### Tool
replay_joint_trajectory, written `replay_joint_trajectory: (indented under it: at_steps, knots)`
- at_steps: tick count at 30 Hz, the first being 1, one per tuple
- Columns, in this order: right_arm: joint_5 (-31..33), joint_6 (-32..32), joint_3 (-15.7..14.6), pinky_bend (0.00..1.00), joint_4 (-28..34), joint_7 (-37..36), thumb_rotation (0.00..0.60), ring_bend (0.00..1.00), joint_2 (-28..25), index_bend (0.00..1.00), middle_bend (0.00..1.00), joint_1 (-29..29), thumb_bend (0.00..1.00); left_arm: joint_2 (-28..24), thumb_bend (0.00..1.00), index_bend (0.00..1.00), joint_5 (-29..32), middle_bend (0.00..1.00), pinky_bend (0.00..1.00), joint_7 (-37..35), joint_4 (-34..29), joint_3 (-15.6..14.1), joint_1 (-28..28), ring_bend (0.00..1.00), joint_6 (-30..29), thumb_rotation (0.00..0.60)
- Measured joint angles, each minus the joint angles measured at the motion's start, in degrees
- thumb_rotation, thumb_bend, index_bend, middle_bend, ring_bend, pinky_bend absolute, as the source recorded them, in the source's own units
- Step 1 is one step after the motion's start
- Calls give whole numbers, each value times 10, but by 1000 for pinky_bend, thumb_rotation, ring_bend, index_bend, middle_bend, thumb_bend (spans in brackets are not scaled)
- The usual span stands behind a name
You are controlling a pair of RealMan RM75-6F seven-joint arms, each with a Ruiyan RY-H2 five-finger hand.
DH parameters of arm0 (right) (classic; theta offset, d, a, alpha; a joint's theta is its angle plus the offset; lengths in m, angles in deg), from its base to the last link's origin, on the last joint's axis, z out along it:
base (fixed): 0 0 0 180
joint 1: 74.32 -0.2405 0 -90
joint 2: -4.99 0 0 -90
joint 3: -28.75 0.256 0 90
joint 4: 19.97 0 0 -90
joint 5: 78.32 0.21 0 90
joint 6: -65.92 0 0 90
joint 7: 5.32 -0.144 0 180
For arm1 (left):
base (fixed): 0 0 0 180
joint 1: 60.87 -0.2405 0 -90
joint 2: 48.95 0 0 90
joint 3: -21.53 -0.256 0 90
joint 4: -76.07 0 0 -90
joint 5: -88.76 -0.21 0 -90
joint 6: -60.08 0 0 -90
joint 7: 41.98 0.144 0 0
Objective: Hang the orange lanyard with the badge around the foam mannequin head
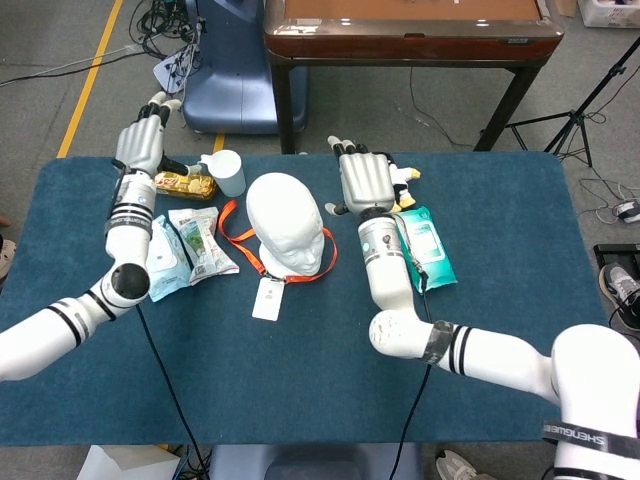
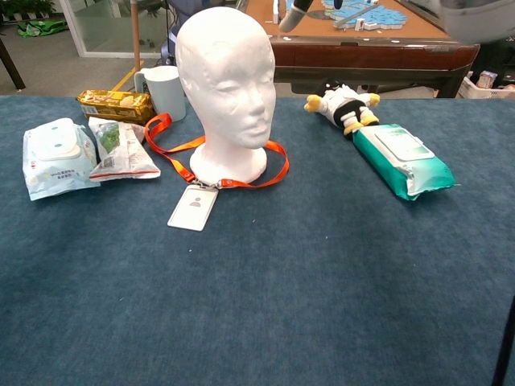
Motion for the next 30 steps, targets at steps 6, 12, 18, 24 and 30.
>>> replay_joint_trajectory:
  at_steps: [6, 12, 18, 24, 30]
  knots:
    - [-54, -19, -22, 515, 83, -38, 600, 232, -60, 0, 258, 49, 0, -45, 19, 0, -47, 0, 134, -53, -65, -7, -56, 0, -3, 600]
    - [-118, -43, -64, 515, 158, -68, 600, 252, -128, 11, 280, 110, 0, -91, 21, 0, -123, 0, 160, -117, -132, -19, -121, 35, -17, 600]
    - [-175, -62, -98, 515, 216, -106, 600, 273, -190, 23, 303, 167, 71, -127, 145, 0, -213, 28, 249, -167, -188, -42, -177, 171, -31, 600]
    - [-228, -83, -129, 515, 254, -143, 600, 278, -233, 26, 311, 221, 94, -159, 222, 50, -317, 175, 414, -194, -250, -81, -228, 337, -51, 600]
    - [-289, -112, -169, 515, 274, -174, 600, 278, -254, 29, 313, 273, 96, -174, 222, 51, -406, 210, 443, -208, -301, -122, -274, 358, -95, 600]
